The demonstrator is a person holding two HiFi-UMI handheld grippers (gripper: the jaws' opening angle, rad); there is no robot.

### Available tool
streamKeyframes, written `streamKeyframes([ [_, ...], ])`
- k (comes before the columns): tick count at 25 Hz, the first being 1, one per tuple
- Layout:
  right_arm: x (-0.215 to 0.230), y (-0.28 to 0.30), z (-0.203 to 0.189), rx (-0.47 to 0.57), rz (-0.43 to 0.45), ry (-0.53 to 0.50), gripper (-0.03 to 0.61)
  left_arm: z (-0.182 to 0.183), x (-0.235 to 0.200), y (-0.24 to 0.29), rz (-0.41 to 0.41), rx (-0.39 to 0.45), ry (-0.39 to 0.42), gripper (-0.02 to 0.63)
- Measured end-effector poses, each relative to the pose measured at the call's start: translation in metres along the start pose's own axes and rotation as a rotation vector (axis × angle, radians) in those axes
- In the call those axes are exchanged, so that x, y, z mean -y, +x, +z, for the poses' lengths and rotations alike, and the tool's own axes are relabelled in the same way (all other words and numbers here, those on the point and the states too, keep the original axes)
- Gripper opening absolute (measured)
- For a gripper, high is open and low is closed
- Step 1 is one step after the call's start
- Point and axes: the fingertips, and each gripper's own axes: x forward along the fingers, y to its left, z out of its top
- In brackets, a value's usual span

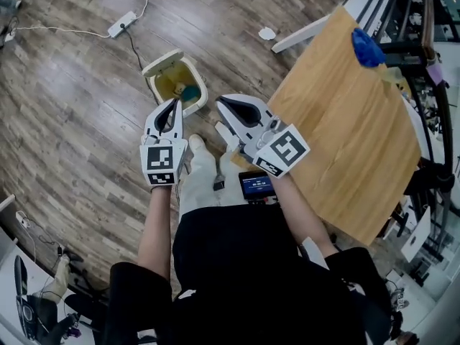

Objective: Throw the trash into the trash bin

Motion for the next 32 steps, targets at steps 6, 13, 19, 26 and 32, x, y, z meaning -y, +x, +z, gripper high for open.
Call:
streamKeyframes([
  [6,-0.032,-0.025,0.058,0.089,0.004,-0.115,-0.003,0.092,0.048,-0.071,-0.053,0.207,0.076,0.006],
  [13,-0.063,-0.053,0.110,0.142,0.015,-0.246,-0.003,0.146,0.093,-0.122,-0.106,0.315,0.108,0.008],
  [19,-0.093,-0.064,0.134,0.169,0.070,-0.303,-0.003,0.180,0.102,-0.152,-0.085,0.395,0.146,0.008],
  [26,-0.108,-0.067,0.138,0.183,0.105,-0.300,-0.003,0.191,0.105,-0.165,-0.077,0.423,0.123,0.006],
  [32,-0.113,-0.065,0.138,0.181,0.127,-0.290,-0.003,0.189,0.103,-0.169,-0.067,0.422,0.109,0.007],
])
